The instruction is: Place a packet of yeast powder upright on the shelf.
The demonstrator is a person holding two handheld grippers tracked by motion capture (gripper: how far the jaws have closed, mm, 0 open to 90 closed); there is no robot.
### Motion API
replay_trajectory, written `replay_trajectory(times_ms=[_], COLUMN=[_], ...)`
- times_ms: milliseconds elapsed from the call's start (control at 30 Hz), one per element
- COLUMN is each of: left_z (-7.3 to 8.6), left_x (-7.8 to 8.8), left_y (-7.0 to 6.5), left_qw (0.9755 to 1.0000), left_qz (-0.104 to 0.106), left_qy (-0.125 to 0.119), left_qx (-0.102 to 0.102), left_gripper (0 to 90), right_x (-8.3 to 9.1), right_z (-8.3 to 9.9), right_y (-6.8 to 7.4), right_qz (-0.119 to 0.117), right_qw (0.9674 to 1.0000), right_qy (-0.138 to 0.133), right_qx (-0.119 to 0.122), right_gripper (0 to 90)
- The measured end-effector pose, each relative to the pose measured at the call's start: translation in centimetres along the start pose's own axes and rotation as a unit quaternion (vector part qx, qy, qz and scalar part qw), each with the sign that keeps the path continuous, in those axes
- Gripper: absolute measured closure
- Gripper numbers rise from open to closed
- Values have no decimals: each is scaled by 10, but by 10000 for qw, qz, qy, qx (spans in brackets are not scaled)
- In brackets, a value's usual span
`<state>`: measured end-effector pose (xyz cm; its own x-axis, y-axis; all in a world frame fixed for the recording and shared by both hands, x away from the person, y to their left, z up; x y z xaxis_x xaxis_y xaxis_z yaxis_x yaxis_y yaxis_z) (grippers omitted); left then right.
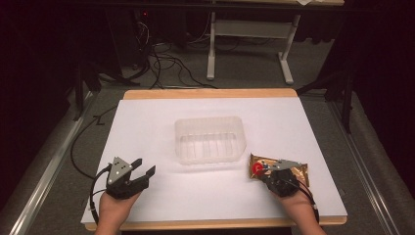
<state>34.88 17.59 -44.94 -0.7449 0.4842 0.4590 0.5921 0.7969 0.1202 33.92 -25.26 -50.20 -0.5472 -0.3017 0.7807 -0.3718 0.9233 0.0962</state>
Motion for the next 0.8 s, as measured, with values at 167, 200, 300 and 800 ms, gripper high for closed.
replay_trajectory(times_ms=[167,200,300,800], left_z=[4,3,2,-16], left_x=[4,3,-1,-26], left_y=[0,0,-2,-13], left_qw=[10000,10000,10000,9992], left_qz=[-37,-37,6,353], left_qy=[42,42,49,-71], left_qx=[30,25,10,-170], left_gripper=[440,440,439,432], right_x=[-5,-4,5,52], right_z=[-4,-4,-2,23], right_y=[4,4,0,-47], right_qz=[-38,-51,-79,483], right_qw=[10000,9999,9999,9883], right_qy=[34,35,-135,-813], right_qx=[81,84,-58,-1194], right_gripper=[900,900,891,811])
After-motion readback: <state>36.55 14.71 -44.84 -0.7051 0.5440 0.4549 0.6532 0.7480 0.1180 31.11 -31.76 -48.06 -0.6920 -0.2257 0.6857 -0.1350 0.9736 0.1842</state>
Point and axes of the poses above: each handheld gripper's, and its own axes: x roughly backward along the jaws, z roughly out of its underside, y roughly to its left, the point moved 5 cm from there along -x, roughly forward along the jaws, and after that the axes turned 10 degrees about -x, right-handed, at the moved point
